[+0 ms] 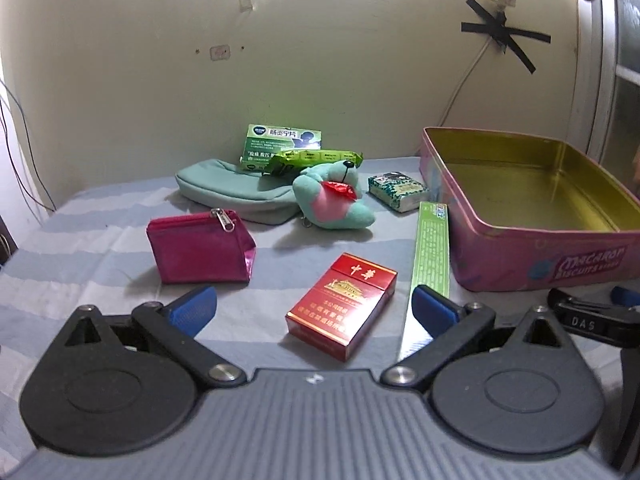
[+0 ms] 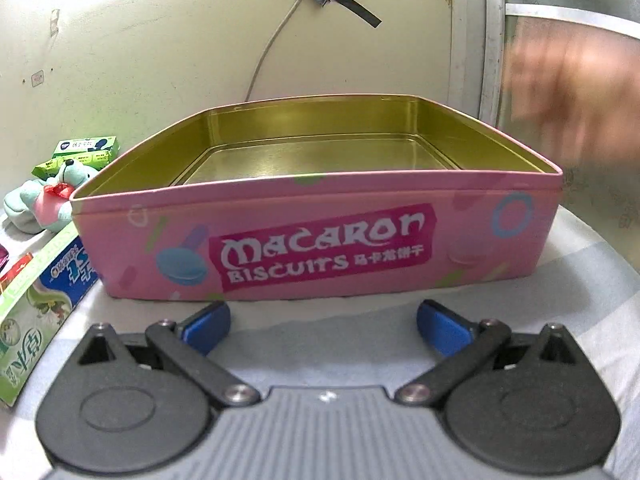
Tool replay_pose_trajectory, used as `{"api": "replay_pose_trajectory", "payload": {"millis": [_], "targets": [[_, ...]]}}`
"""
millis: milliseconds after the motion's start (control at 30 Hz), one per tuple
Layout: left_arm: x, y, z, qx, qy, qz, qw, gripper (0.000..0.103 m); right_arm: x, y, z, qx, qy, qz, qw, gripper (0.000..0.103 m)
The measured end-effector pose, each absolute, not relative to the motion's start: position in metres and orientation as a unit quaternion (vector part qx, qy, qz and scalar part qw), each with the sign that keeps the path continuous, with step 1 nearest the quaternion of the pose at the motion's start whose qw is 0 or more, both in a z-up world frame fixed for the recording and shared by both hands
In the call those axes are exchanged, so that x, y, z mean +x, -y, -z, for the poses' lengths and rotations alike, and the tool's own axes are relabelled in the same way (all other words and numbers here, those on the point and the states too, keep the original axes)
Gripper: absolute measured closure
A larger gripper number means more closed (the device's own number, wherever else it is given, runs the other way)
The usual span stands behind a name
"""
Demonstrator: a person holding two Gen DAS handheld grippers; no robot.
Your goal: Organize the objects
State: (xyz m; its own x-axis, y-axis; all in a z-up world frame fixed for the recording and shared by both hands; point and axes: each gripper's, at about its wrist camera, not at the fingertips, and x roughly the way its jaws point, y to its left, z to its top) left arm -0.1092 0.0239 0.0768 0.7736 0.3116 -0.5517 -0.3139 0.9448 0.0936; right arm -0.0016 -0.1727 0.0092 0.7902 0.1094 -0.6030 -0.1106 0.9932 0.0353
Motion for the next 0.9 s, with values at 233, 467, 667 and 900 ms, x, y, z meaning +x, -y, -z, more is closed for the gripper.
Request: {"api": "replay_pose_trajectory", "payload": {"millis": [233, 467, 667, 900], "targets": [[-0.101, -0.021, -0.066, -0.02, -0.325, -0.163, 0.931, 0.0, -0.002, 0.172, -0.009, -0.001, -0.319, -0.058, 0.946, 0.0], [-0.109, -0.019, -0.067, -0.017, -0.326, -0.187, 0.927, 0.0, -0.001, 0.171, -0.009, -0.001, -0.319, -0.058, 0.946, 0.0], [-0.118, -0.03, -0.066, -0.035, -0.328, -0.207, 0.921, 0.0, -0.001, 0.171, -0.009, -0.001, -0.319, -0.058, 0.946, 0.0], [-0.125, -0.041, -0.064, -0.034, -0.331, -0.234, 0.914, 0.0, -0.001, 0.171, -0.009, -0.001, -0.319, -0.058, 0.946, 0.0]]}}
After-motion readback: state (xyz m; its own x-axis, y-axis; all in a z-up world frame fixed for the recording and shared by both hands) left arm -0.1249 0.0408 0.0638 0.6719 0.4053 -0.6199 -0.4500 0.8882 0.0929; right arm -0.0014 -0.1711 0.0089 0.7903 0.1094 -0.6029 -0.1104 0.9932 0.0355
